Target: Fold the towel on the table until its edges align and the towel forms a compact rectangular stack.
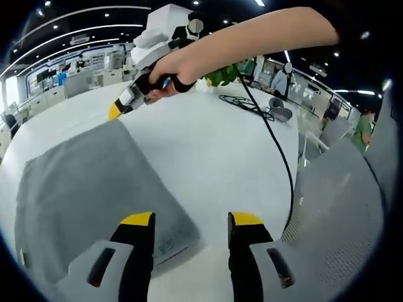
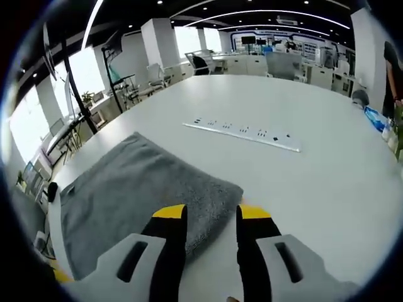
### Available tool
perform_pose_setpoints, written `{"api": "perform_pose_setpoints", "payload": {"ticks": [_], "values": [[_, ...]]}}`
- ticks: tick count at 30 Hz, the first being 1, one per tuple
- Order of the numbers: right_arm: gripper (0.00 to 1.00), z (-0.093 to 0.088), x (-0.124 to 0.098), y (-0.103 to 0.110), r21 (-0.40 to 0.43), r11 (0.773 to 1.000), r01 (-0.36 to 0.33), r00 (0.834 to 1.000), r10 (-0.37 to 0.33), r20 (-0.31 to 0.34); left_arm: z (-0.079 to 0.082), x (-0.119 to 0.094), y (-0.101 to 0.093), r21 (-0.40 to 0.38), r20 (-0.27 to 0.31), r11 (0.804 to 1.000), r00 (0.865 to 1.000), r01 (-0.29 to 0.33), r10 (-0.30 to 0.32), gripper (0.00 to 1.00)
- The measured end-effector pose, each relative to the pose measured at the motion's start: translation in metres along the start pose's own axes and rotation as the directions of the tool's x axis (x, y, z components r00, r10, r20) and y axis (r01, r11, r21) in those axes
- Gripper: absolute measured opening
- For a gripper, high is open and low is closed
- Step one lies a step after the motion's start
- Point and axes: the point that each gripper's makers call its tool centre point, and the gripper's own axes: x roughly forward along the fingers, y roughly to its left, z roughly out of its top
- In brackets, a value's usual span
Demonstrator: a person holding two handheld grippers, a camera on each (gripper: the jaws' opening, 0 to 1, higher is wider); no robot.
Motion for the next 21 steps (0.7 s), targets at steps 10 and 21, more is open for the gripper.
{"api": "perform_pose_setpoints", "payload": {"ticks": [10,21], "values": [[0.20,-0.010,0.002,-0.007,0.008,1.000,0.011,1.000,-0.011,-0.015,-0.023,0.011,-0.007,0.025,-0.060,1.000,0.998,0.010,-0.009,0.35],[0.19,-0.018,0.011,-0.008,0.050,0.999,0.006,1.000,-0.005,-0.027,-0.032,0.015,0.001,0.026,-0.099,1.000,0.995,0.000,0.002,0.27]]}}
